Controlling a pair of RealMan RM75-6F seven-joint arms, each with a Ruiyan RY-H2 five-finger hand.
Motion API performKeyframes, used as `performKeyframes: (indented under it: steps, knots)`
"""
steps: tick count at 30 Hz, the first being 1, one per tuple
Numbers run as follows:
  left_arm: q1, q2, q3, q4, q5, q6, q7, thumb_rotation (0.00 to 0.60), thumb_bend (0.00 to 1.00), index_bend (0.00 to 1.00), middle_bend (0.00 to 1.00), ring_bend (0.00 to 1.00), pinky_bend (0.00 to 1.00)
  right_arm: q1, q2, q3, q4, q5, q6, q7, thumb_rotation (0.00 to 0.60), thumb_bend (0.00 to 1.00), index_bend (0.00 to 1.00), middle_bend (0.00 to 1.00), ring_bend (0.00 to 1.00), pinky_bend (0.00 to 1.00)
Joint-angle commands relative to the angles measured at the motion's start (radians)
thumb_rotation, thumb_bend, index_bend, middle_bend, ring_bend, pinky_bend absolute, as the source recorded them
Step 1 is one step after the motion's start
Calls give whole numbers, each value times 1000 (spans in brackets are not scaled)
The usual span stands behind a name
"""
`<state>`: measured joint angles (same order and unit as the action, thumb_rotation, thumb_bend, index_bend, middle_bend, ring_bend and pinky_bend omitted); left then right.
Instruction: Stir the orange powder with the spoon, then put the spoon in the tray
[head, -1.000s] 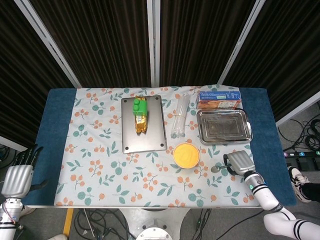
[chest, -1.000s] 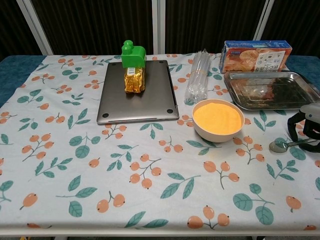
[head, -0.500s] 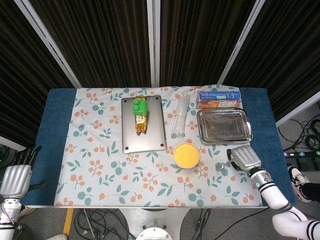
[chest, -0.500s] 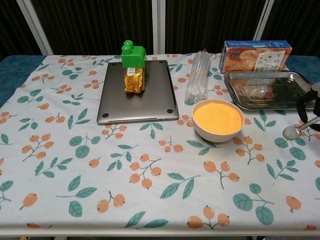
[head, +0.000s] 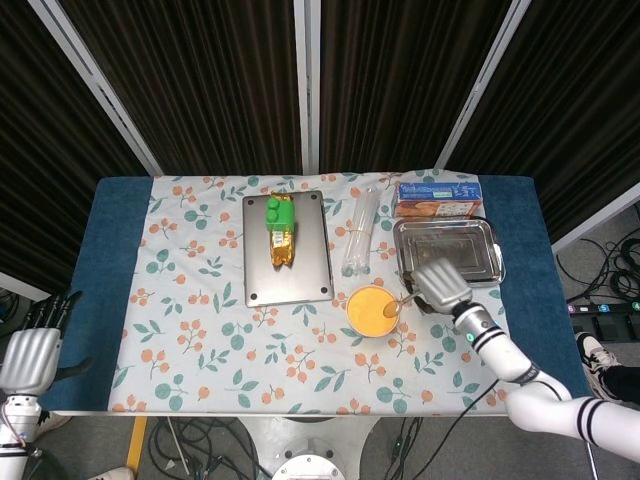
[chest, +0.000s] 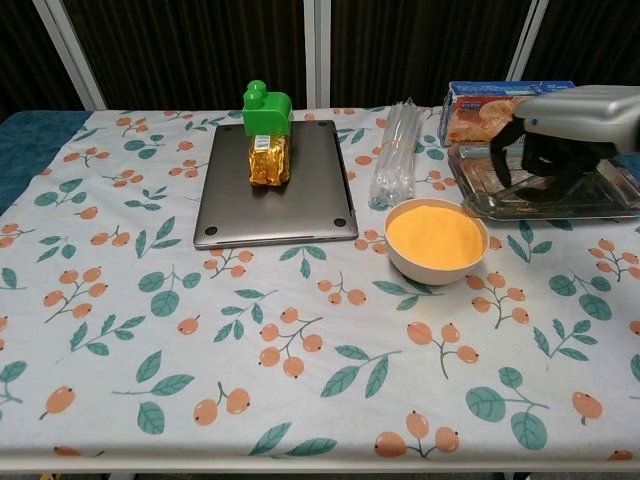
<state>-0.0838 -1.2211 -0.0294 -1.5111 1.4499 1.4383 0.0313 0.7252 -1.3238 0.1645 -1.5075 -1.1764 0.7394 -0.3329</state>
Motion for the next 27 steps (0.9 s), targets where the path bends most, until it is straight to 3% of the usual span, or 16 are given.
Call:
performKeyframes:
  steps: [1, 8, 13, 27]
  knots:
    - [2, -1, 1, 4, -4, -2, -5, 600, 38, 103, 117, 98, 131, 59, -61, 16, 41, 63, -46, -48, 600, 362, 571, 905, 895, 982]
    - [3, -4, 3, 15, -12, -12, -19, 600, 39, 103, 117, 99, 130, 117, -123, -10, 91, 141, -60, -128, 600, 350, 499, 905, 892, 979]
    - [2, -7, 1, 23, -13, -16, -26, 600, 38, 103, 117, 99, 130, 120, -108, -30, 58, 161, -41, -138, 600, 232, 370, 905, 891, 978]
    - [0, -8, 3, 14, -9, -17, -24, 600, 38, 102, 117, 98, 130, 133, -84, -60, 47, 116, -21, -109, 600, 232, 385, 908, 891, 978]
